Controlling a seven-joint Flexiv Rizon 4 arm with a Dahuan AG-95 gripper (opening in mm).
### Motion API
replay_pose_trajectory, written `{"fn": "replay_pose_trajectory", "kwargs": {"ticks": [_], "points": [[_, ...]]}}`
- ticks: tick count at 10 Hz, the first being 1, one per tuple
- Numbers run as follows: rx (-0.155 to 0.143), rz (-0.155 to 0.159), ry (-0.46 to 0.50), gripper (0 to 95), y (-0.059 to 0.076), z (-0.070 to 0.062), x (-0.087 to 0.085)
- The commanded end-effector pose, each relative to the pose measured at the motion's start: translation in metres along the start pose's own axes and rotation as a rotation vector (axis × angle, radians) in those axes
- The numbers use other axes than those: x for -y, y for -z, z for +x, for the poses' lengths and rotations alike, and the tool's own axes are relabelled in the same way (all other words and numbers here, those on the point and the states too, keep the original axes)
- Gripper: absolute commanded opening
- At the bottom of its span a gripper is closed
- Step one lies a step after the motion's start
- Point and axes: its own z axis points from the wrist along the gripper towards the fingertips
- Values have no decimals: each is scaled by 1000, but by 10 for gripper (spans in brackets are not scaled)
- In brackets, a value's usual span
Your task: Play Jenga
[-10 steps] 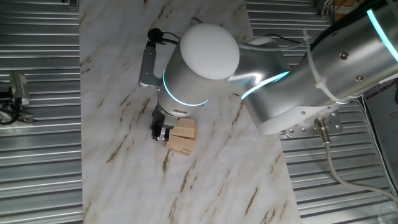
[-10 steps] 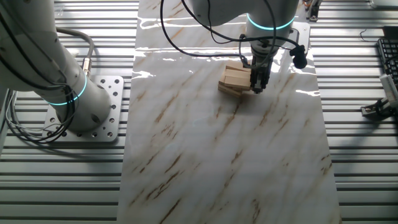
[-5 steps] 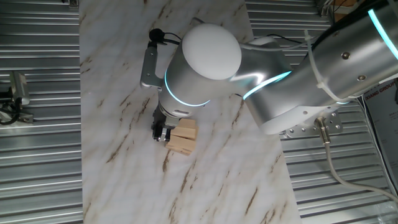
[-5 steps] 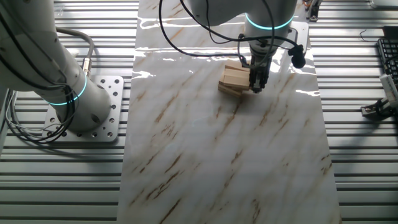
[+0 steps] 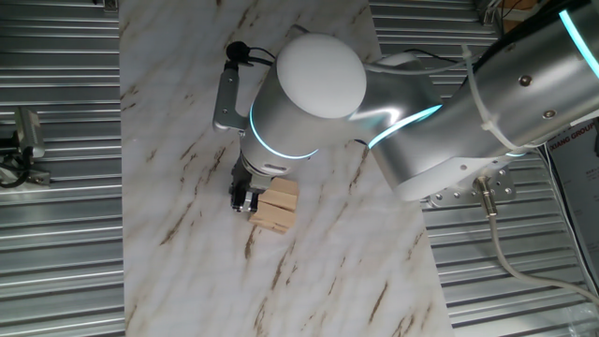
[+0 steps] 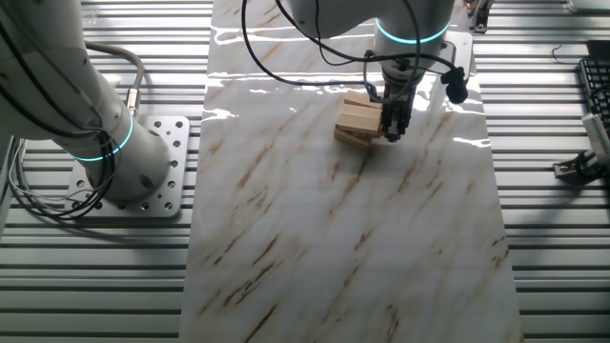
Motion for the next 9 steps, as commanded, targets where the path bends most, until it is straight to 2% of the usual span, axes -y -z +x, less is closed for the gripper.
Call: {"fn": "replay_pose_trajectory", "kwargs": {"ticks": [1, 9], "points": [[4, -2, -3, 0, -1, 0, 0], [29, -6, -12, 0, -2, -1, -1]]}}
